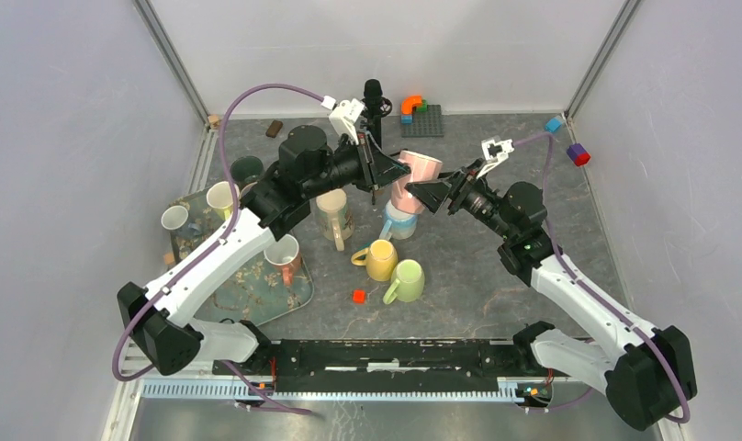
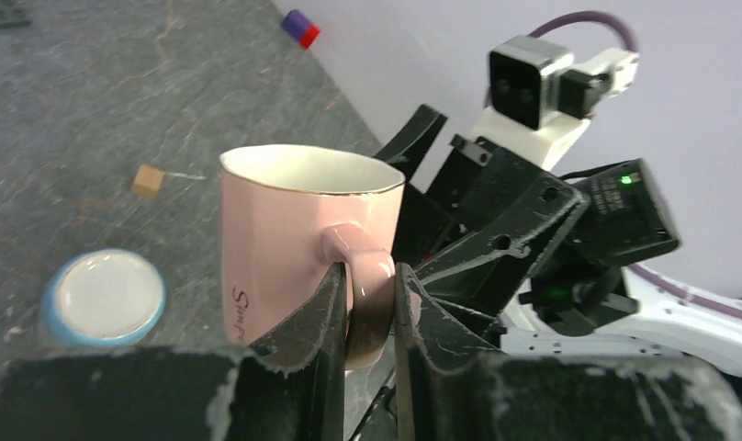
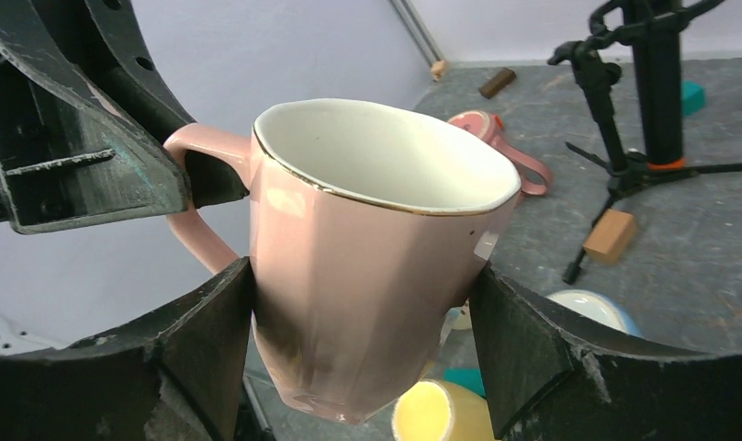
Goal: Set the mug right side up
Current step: Place the cup on the tray.
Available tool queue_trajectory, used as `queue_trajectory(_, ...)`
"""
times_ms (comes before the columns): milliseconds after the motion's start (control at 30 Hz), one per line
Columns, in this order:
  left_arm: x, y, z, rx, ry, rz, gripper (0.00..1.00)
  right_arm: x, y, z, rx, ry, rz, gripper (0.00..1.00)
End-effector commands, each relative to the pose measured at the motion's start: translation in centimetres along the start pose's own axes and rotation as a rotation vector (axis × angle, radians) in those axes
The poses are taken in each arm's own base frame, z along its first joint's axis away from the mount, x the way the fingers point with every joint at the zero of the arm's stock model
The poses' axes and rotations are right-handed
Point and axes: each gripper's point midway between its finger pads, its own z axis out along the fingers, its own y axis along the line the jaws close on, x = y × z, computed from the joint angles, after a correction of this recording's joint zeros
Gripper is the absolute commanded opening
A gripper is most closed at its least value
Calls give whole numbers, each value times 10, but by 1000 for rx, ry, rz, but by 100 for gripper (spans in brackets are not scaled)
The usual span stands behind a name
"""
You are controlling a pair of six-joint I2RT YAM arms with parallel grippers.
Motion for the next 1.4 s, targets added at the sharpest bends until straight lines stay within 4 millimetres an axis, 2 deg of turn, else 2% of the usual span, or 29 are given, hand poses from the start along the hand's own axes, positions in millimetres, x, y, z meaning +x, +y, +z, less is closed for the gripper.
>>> queue_trajectory(0,23,2,6,-66,99,10,23,-48,26,3,-34,-128,-261,7)
queue_trajectory(200,30,14,9,-125,129,29,21,-51,27,3,-6,-123,-337,7)
queue_trajectory(567,41,20,15,-142,177,46,17,-46,33,5,-5,-118,-427,6)
queue_trajectory(667,44,19,17,-134,191,45,13,-44,34,5,-10,-116,-444,6)
queue_trajectory(767,47,20,18,-139,206,43,3,-43,34,6,-9,-113,-458,6)
queue_trajectory(867,49,21,16,-142,212,45,2,-42,32,6,-7,-110,-464,6)
queue_trajectory(933,50,21,16,-140,219,42,6,-41,33,6,-14,-109,-468,5)
queue_trajectory(1033,52,21,17,-142,230,38,19,-41,37,7,-24,-113,-475,5)
queue_trajectory(1100,53,21,19,-139,234,35,24,-41,38,7,-29,-114,-478,4)
queue_trajectory(1367,55,19,22,-120,247,25,29,-37,47,7,-74,-104,-521,3)
